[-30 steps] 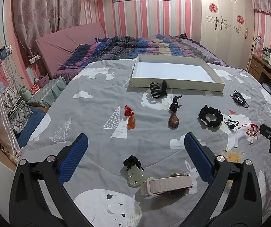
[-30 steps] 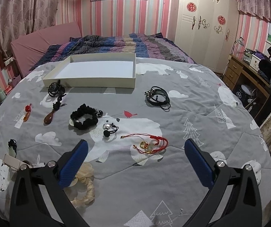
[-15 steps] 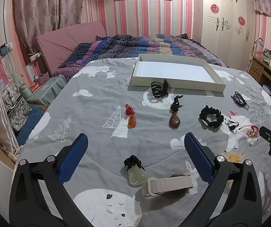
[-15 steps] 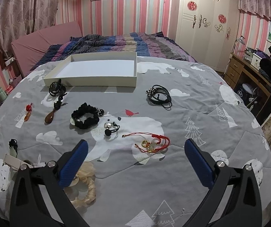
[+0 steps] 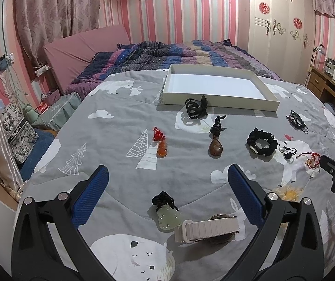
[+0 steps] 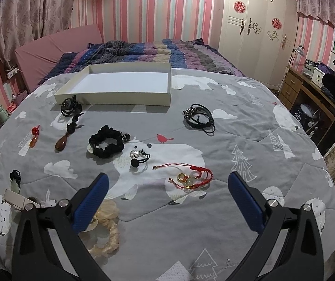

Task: Organize jewelry

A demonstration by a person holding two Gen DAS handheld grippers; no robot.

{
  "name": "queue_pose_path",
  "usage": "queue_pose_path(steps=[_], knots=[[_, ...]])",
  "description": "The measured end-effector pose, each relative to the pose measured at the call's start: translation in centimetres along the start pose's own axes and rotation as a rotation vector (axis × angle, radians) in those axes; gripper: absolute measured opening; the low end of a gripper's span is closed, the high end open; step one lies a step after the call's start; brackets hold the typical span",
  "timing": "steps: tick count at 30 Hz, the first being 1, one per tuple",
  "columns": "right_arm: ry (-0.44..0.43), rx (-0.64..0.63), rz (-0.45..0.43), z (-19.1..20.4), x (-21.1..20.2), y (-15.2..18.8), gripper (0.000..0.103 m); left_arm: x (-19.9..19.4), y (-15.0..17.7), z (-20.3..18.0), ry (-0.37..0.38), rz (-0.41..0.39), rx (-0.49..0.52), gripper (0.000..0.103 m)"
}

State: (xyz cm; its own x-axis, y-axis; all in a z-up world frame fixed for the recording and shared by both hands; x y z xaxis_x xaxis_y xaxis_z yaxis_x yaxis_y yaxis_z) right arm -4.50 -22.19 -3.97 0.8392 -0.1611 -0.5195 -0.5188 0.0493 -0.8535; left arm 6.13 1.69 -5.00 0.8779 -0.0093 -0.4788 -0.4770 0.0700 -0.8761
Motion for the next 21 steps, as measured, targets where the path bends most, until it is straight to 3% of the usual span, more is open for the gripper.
queue_pose_path(steps=[21], knots=[[-0.001,-0.003,0.02,-0.1,1.7,0.0,0.101,1.9,-0.1,-0.4,0.001,0.032,0.005,0.1]])
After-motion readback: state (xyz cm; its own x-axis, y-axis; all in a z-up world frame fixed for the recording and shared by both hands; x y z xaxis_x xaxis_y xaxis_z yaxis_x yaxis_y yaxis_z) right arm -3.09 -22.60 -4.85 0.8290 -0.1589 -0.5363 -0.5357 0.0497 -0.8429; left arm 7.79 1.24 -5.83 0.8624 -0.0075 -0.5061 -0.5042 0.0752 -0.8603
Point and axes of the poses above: each gripper's, at about its wrist camera, not at the fingertips, and x roughly the way its jaws point, z to its left, y to its underside, the point moved 6 cm from there along x, roughly the way its jaws point, and after that the axes turned 12 degrees about -z, right-handed, at the moved point
